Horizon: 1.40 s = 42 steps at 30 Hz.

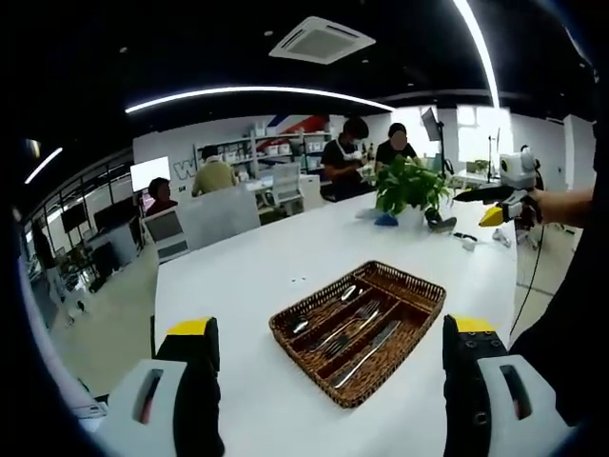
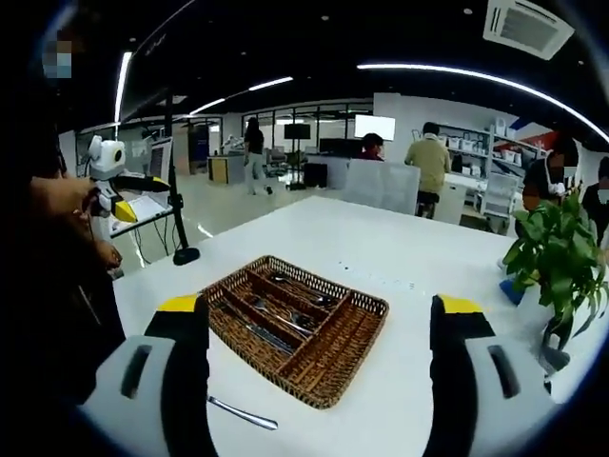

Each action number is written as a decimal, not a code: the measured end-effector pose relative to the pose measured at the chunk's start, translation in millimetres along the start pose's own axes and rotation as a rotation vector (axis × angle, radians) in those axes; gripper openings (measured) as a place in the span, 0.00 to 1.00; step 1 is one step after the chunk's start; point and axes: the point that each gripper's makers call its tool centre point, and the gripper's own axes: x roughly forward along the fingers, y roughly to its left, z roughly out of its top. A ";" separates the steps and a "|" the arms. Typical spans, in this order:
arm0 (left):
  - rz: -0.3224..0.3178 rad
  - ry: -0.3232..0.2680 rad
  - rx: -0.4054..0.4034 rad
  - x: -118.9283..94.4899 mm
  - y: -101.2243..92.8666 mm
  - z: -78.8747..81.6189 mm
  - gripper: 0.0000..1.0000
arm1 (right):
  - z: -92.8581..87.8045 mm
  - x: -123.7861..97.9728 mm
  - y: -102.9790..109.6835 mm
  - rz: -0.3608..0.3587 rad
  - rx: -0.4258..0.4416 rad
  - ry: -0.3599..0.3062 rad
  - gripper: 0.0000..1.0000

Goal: Arrange the knives, forks, and spoons in their matching storage slots by inserting each utensil handle-first until every utensil is classified and aligned in the correct compartment

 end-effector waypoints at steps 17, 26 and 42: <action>0.013 0.023 0.010 -9.4 -2.0 -4.6 0.99 | -11.1 -6.0 14.0 0.086 -0.033 0.054 0.94; -0.007 0.054 0.020 1.9 -20.5 -5.0 0.99 | -3.4 -16.1 10.9 0.139 -0.086 0.057 0.94; 0.031 0.138 0.030 7.8 -48.4 -15.2 1.00 | -38.8 -20.0 9.4 0.257 -0.075 0.101 1.00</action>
